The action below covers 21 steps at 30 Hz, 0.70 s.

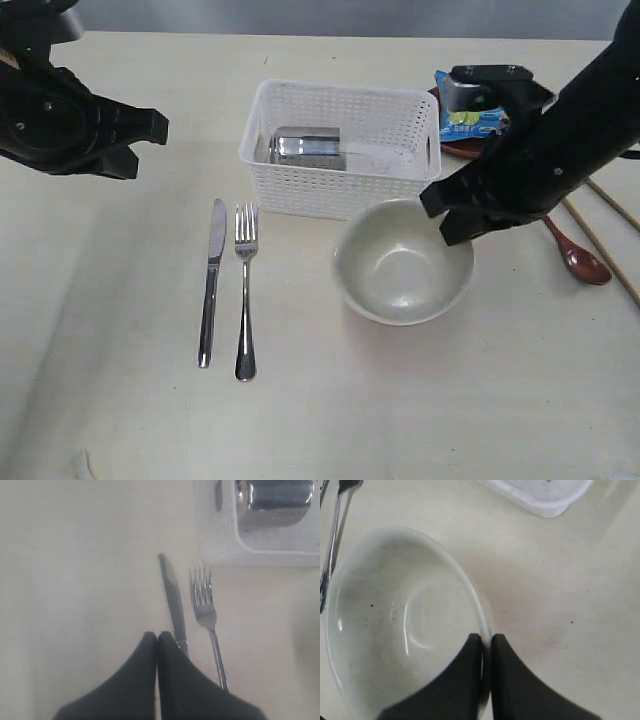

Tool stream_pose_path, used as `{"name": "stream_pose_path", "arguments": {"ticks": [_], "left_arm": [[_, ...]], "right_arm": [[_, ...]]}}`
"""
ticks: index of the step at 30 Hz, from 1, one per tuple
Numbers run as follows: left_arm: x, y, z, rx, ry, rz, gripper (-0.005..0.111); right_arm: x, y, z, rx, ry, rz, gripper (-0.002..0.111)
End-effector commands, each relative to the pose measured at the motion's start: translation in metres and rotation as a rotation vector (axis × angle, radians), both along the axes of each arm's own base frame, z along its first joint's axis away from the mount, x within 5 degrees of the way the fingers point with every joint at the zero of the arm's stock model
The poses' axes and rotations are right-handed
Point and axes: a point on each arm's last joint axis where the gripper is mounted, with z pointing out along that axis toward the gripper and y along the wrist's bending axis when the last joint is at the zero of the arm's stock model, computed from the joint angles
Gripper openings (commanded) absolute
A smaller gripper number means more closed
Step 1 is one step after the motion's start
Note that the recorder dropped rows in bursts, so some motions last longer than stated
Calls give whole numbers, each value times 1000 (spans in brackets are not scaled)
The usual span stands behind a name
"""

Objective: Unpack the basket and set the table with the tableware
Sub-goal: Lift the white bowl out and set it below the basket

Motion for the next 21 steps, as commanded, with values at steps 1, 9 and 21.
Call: {"name": "stream_pose_path", "arguments": {"ticks": [1, 9, 21], "left_arm": [[-1, 1, -1, -2, 0, 1, 0], [1, 0, -4, 2, 6, 1, 0], [2, 0, -5, 3, 9, 1, 0]], "right_arm": [[7, 8, -14, 83, 7, 25, 0], [14, 14, -38, 111, 58, 45, 0], [17, 13, -51, 80, 66, 42, 0]]}}
